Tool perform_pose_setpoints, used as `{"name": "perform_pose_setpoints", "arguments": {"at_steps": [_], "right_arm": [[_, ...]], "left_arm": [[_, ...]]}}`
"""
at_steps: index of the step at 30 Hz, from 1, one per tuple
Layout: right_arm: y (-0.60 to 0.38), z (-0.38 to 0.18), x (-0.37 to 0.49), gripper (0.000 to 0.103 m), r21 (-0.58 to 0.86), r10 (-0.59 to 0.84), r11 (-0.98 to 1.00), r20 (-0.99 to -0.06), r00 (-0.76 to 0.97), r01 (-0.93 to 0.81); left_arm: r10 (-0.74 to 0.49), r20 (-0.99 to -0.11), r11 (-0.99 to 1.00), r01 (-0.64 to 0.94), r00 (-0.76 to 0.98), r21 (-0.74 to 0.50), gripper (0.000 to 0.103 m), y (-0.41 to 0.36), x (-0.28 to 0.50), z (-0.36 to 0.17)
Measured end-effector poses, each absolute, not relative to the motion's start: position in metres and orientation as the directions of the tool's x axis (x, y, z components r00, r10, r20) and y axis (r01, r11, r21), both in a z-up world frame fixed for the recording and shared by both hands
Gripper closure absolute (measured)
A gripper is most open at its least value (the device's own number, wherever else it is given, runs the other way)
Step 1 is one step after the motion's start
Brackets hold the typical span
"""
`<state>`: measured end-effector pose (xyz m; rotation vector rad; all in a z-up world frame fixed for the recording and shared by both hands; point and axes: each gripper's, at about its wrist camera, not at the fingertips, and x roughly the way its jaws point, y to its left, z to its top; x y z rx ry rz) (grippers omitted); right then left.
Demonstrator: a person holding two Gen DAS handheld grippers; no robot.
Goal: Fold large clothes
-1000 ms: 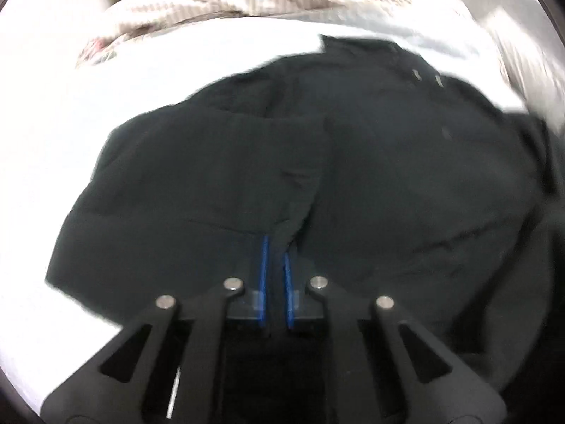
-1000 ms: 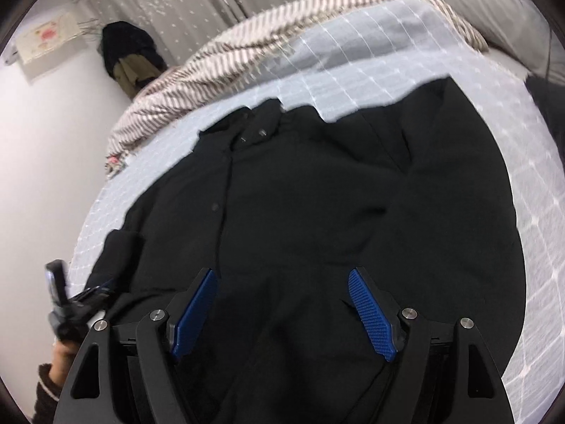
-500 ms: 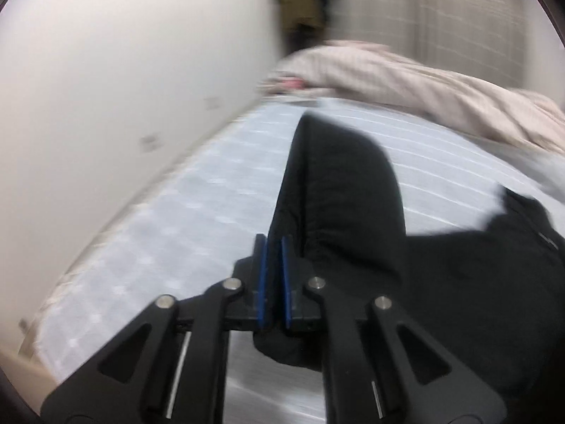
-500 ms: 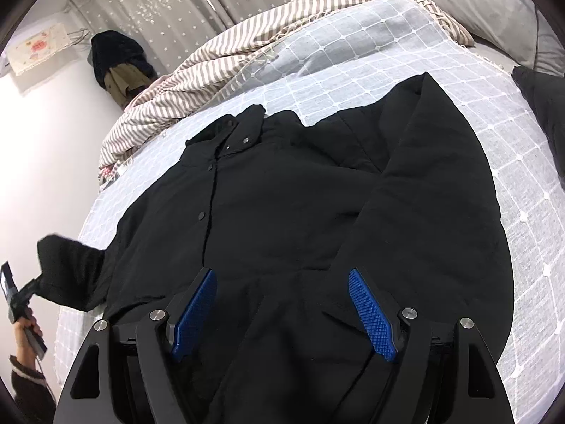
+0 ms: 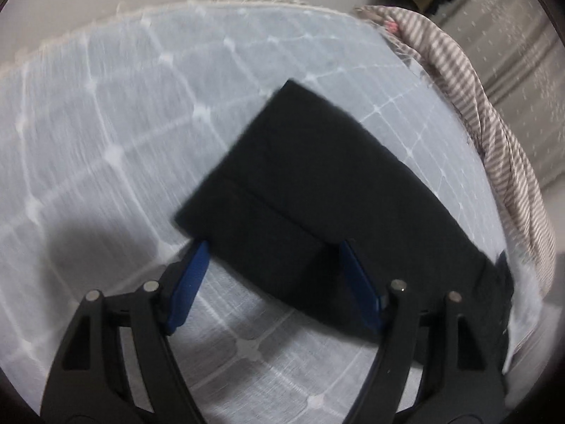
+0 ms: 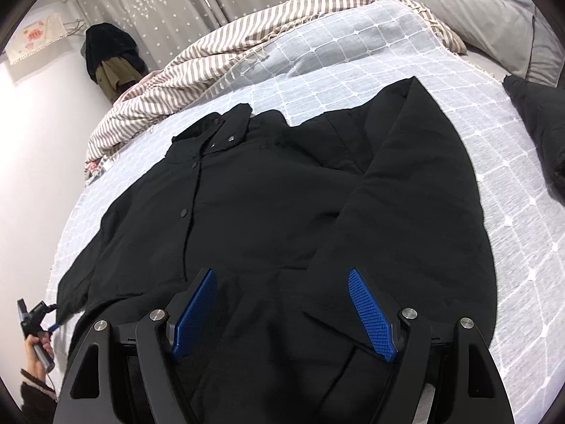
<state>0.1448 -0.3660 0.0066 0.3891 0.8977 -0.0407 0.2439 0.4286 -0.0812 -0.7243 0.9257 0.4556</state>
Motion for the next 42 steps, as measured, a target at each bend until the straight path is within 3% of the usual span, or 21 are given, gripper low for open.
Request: {"name": "perform_pose_setpoints", "arguments": {"at_steps": [3,4,5,7,8,12,16,18,19,20,21,27,33,38,40,41,42], "right_arm": [[-0.374,0.01,0.138,0.025,0.291,0.099,0.934,-0.769,0.632,0.207],[-0.379,0.013,0.133,0.025,0.277,0.078,0.936,-0.765,0.639,0.217],[-0.385,0.016,0.129,0.025,0.265,0.054,0.936,-0.76,0.648,0.232],[-0.398,0.021,0.12,0.024,0.256,0.015,0.929,-0.748,0.664,0.268],[-0.41,0.022,0.112,0.024,0.271,-0.003,0.915,-0.737,0.676,0.299],[-0.45,0.015,0.093,0.024,0.358,-0.018,0.845,-0.723,0.69,0.398],[-0.458,0.007,0.086,0.024,0.356,-0.017,0.836,-0.745,0.667,0.418],[-0.446,0.005,0.088,0.024,0.319,-0.008,0.869,-0.757,0.654,0.38],[-0.442,0.005,0.089,0.024,0.299,-0.007,0.883,-0.763,0.647,0.362],[-0.431,0.002,0.093,0.024,0.258,-0.007,0.908,-0.777,0.63,0.329],[-0.424,0.0,0.097,0.024,0.229,-0.009,0.925,-0.787,0.616,0.305],[-0.383,-0.028,0.116,0.024,0.095,-0.049,0.969,-0.83,0.556,0.227],[-0.356,-0.051,0.127,0.024,-0.12,-0.192,0.978,-0.831,0.522,0.169],[-0.353,-0.058,0.133,0.026,-0.17,-0.226,0.974,-0.793,0.566,0.151],[-0.356,-0.056,0.135,0.034,-0.142,-0.216,0.975,-0.785,0.58,0.172],[-0.36,-0.053,0.135,0.047,-0.116,-0.206,0.976,-0.778,0.594,0.186],[-0.363,-0.05,0.135,0.054,-0.096,-0.2,0.975,-0.77,0.606,0.199]], "left_arm": [[0.108,-0.808,0.667,-0.645,0.579,-0.373,0.027,0.426,0.249,-0.078],[0.12,-0.801,0.667,-0.645,0.587,-0.373,0.037,0.424,0.253,-0.078],[0.13,-0.794,0.667,-0.645,0.594,-0.373,0.066,0.423,0.257,-0.078],[0.131,-0.787,0.671,-0.638,0.603,-0.377,0.091,0.421,0.26,-0.078],[0.141,-0.782,0.675,-0.636,0.608,-0.373,0.092,0.42,0.262,-0.078],[0.373,-0.771,0.713,-0.691,0.516,-0.118,0.092,0.404,0.265,-0.065],[0.39,-0.823,0.682,-0.73,0.412,-0.043,0.082,0.397,0.261,-0.069],[0.387,-0.823,0.713,-0.701,0.415,-0.018,0.058,0.383,0.258,-0.061],[0.376,-0.822,0.732,-0.681,0.428,-0.021,0.039,0.377,0.256,-0.057],[0.366,-0.818,0.75,-0.661,0.444,-0.024,0.026,0.37,0.254,-0.052],[0.361,-0.811,0.768,-0.64,0.461,-0.023,0.024,0.361,0.247,-0.046],[0.283,-0.793,0.858,-0.511,0.539,-0.042,0.02,0.298,0.232,-0.019],[0.057,-0.778,0.927,-0.324,0.625,-0.192,0.012,0.217,0.227,-0.003],[-0.093,-0.756,0.942,-0.189,0.648,-0.278,0.011,0.146,0.21,-0.002],[-0.144,-0.742,0.942,-0.14,0.655,-0.306,0.011,0.119,0.202,-0.008],[-0.165,-0.74,0.944,-0.114,0.652,-0.31,0.011,0.105,0.198,-0.013],[-0.174,-0.739,0.946,-0.097,0.651,-0.309,0.011,0.095,0.197,-0.015]]}}
